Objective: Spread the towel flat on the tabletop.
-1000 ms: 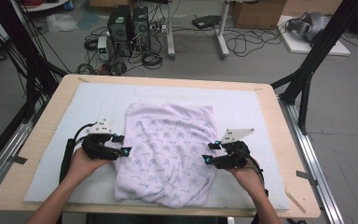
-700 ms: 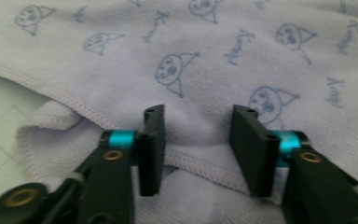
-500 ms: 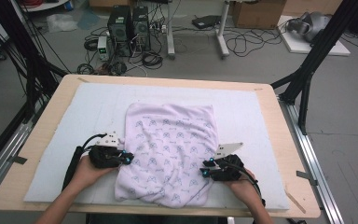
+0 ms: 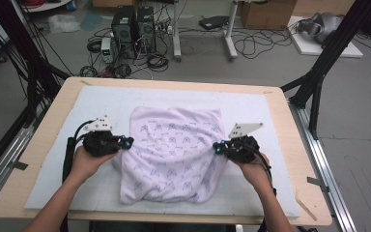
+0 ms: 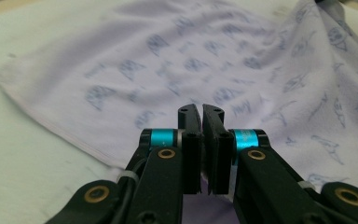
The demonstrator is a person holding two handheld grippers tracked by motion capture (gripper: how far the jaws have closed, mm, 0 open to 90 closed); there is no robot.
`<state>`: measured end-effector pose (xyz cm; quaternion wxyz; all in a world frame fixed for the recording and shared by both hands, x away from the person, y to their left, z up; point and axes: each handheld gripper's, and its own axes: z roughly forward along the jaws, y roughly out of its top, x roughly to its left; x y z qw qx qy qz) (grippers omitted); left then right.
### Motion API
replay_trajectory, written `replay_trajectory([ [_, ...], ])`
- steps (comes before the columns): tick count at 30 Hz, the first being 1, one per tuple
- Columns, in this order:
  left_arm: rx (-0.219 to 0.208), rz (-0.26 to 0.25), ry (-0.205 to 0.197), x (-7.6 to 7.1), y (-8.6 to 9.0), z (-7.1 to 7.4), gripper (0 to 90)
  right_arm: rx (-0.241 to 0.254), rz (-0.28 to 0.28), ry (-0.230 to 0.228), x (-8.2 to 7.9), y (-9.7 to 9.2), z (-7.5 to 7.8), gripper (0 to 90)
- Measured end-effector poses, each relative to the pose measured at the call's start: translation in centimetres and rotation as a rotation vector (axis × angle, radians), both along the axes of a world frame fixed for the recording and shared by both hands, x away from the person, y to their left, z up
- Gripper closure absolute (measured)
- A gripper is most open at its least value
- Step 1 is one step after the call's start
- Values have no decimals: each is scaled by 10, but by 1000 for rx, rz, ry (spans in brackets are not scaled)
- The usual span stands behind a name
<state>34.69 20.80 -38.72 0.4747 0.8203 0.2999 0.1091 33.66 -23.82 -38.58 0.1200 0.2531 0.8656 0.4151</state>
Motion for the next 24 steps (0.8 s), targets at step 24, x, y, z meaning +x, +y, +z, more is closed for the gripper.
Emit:
replay_trajectory([
  [24, 27, 63, 12, 23, 5, 4, 526, 57, -41, 16, 22, -6, -5, 565],
])
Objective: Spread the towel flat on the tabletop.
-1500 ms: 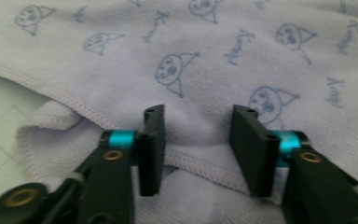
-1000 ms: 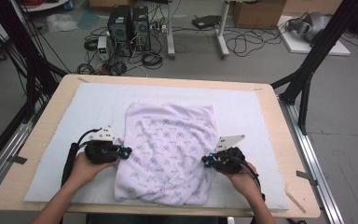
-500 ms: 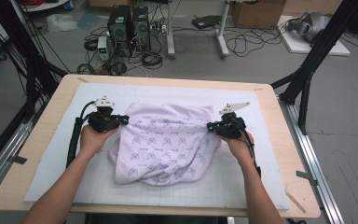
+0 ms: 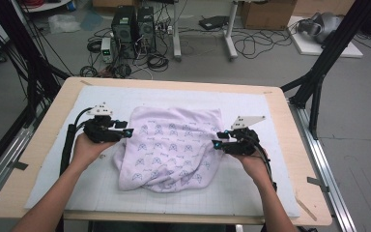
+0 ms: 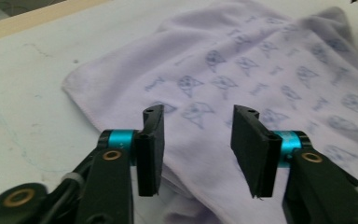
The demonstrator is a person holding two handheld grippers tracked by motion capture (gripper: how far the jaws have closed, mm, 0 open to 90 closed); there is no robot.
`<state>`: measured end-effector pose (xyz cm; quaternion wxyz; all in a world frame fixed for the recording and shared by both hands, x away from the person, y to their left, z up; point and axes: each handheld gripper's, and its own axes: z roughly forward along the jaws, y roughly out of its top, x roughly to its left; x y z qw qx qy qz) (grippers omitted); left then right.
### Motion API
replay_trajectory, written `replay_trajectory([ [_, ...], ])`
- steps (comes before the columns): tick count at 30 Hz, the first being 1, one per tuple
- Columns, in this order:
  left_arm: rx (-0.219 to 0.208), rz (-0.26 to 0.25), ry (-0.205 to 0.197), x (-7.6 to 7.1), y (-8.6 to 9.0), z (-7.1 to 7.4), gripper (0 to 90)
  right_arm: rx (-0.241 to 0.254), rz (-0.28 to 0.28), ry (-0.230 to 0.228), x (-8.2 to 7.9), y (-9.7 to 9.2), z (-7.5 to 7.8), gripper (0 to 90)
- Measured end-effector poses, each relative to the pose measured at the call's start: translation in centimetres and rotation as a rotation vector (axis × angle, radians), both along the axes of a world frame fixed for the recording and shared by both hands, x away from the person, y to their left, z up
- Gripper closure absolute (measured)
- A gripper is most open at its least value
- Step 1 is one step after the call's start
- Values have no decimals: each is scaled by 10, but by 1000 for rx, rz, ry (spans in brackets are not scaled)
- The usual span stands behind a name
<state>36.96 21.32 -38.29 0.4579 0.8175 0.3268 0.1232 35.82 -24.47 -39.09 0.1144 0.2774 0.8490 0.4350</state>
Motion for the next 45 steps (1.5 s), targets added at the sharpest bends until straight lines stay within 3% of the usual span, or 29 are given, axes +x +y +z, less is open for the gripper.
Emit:
replay_trajectory([
  [2, 6, -33, 3, -14, -1, -1, 503, -36, 23, 32, -10, 3, 2, 536],
  [5, 22, -44, -2, -34, -4, -7, 446, -17, 67, -7, -29, 5, -1, 535],
  [11, 18, -78, 6, -66, -4, -23, 426, 6, 110, 18, -57, 9, -15, 526],
  [19, 54, -170, 41, -93, -13, -38, 414, -2, 166, 87, -71, 26, -40, 510],
  [24, 109, -241, 75, -92, -23, -55, 584, -58, 209, 116, -74, 37, -52, 583],
  [26, 108, -249, 69, -91, -25, -57, 674, -53, 212, 125, -74, 38, -54, 668],
  [29, 127, -246, 58, -89, -28, -54, 837, -75, 221, 106, -72, 37, -54, 877],
  [33, 104, -231, 37, -87, -26, -45, 857, -80, 235, 112, -71, 35, -50, 898],
  [40, -16, -136, 23, -67, -9, -16, 856, -69, 177, 53, -63, 19, -23, 900],
  [45, -8, -54, -3, -43, -6, -8, 859, -67, 110, 22, -41, 3, -10, 900],
])
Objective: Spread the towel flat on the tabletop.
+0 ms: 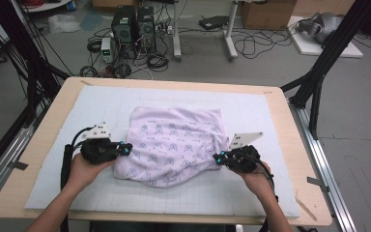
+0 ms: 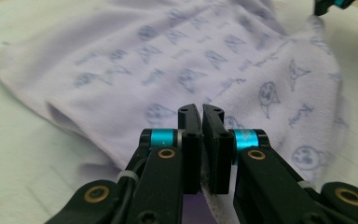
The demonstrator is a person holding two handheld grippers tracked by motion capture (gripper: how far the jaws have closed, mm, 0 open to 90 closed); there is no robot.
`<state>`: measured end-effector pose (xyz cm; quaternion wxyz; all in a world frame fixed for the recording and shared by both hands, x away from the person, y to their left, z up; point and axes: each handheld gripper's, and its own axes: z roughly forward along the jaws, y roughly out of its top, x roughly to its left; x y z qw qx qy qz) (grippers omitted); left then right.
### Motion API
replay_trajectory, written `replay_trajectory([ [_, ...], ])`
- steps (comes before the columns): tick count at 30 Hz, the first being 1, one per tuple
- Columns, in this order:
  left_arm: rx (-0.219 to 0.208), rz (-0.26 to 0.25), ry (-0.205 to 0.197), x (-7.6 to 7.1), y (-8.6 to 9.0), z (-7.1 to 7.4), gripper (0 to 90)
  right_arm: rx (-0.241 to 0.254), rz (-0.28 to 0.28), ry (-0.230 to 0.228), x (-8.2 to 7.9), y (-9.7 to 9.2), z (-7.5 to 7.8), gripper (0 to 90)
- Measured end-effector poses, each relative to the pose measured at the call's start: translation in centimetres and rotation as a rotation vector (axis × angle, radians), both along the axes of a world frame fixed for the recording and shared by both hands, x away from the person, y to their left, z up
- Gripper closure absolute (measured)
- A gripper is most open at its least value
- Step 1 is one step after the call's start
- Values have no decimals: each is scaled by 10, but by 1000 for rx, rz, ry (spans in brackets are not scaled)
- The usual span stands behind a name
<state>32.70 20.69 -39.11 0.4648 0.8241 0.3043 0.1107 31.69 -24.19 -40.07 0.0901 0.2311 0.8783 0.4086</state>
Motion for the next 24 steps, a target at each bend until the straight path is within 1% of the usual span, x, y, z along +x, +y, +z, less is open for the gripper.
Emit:
replay_trajectory([
  [1, -7, 21, 0, 7, 0, 0, 859, 3, -20, -1, 6, -4, 1, 900],
  [2, -2, 43, 1, 14, -1, 0, 859, 3, -38, 2, 13, -7, 2, 900],
  [4, 11, 84, 10, 32, -4, -3, 859, -25, -76, 0, 26, -12, 2, 900],
  [5, 27, 106, 15, 40, -5, -5, 860, -15, -96, 13, 35, -14, 2, 900],
  [6, 35, 122, 22, 46, -6, -7, 860, -15, -111, 9, 42, -16, 3, 900],
  [7, 33, 144, 27, 54, -7, -10, 860, -21, -123, 14, 47, -16, 3, 900],
  [8, 48, 157, 32, 60, -8, -14, 860, -21, -136, 23, 54, -17, 3, 900],
  [9, 55, 173, 35, 66, -9, -18, 859, -17, -142, 19, 59, -16, 2, 900],
  [10, 52, 179, 52, 70, -9, -22, 859, -29, -145, 25, 64, -15, 0, 900],
  [11, 65, 175, 68, 74, -9, -25, 856, -35, -149, 32, 68, -14, -2, 900],
  [12, 69, 175, 71, 76, -9, -27, 846, -30, -147, 38, 70, -13, -5, 899],
  [13, 55, 168, 74, 75, -7, -26, 823, -24, -147, 48, 71, -12, -7, 895],
  [14, 48, 168, 73, 74, -6, -24, 776, -18, -148, 51, 70, -12, -7, 891],
  [15, 47, 166, 73, 71, -4, -21, 732, -12, -142, 45, 69, -12, -7, 859],
  [16, 40, 162, 75, 68, -1, -17, 675, 1, -141, 42, 66, -12, -5, 798],
  [17, 33, 159, 66, 64, 2, -14, 641, 11, -142, 25, 63, -12, -2, 726],
  [18, 33, 151, 47, 59, 5, -10, 626, 20, -149, 11, 58, -12, 1, 701],
  [19, 25, 146, 31, 52, 7, -6, 608, 35, -144, 1, 53, -12, 5, 667],
  [20, 23, 135, 18, 46, 10, -4, 587, 47, -131, -15, 47, -11, 8, 652],
  [21, 25, 120, 7, 38, 13, -2, 572, 47, -114, -17, 41, -9, 10, 634],
  [22, 25, 112, 4, 33, 13, -1, 553, 29, -96, -17, 34, -4, 13, 612],
  [23, 32, 93, 3, 28, 14, -1, 538, 23, -80, -23, 29, -1, 14, 600],
  [24, 40, 77, 4, 22, 14, -2, 529, 28, -62, -43, 23, 4, 14, 600],
])
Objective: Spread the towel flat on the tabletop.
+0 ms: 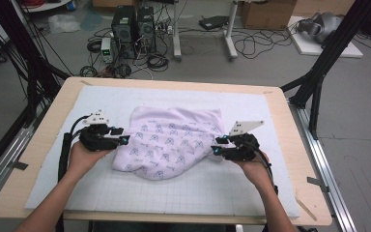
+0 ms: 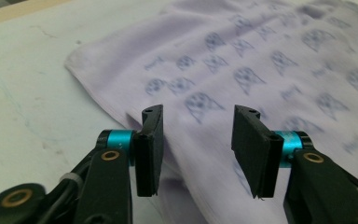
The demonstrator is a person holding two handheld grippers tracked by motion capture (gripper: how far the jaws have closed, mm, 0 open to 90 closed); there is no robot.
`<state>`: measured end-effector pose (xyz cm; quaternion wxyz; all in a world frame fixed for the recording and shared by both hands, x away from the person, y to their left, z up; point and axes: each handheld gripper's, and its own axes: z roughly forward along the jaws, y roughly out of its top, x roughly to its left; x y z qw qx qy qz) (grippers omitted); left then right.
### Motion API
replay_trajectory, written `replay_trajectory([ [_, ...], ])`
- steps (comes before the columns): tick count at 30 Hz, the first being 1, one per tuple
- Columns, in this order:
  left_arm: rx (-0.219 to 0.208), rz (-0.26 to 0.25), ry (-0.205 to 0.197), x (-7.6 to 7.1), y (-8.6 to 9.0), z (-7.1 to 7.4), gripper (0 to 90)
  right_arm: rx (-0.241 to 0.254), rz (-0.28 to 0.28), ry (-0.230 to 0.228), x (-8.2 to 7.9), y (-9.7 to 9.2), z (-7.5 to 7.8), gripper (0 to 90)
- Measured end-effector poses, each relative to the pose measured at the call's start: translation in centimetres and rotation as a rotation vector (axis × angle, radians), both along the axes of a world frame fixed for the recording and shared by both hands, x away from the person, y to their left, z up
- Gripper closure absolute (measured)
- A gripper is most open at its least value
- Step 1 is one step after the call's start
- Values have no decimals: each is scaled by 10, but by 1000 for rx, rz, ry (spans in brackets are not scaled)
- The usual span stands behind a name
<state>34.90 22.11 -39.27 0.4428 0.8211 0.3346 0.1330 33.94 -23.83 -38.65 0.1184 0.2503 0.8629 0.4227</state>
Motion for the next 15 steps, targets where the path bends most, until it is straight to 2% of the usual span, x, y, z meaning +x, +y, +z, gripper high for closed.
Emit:
replay_trajectory([
  [1, 3, -10, -5, -6, 0, -1, 516, 14, 24, -17, -6, 4, -1, 594],
  [3, -12, -31, -16, -18, -1, -4, 488, 27, 45, -10, -15, 14, -7, 557],
  [4, -5, -36, -18, -23, -2, -6, 468, 30, 59, -5, -19, 18, -11, 547],
  [6, -13, -66, -12, -32, -6, -13, 450, 31, 66, -4, -24, 28, -20, 485],
  [8, 24, -96, -1, -38, -12, -21, 450, 18, 77, 8, -26, 38, -29, 478],
  [10, 50, -105, 13, -38, -14, -28, 452, 8, 86, 15, -25, 46, -35, 474],
  [11, 63, -110, 27, -38, -15, -31, 463, -7, 92, 19, -25, 51, -37, 474],
  [14, 104, -134, 59, -33, -17, -43, 588, -35, 101, 8, -20, 65, -44, 508],
  [15, 92, -148, 70, -32, -19, -47, 648, -42, 98, 10, -18, 67, -46, 534],
])
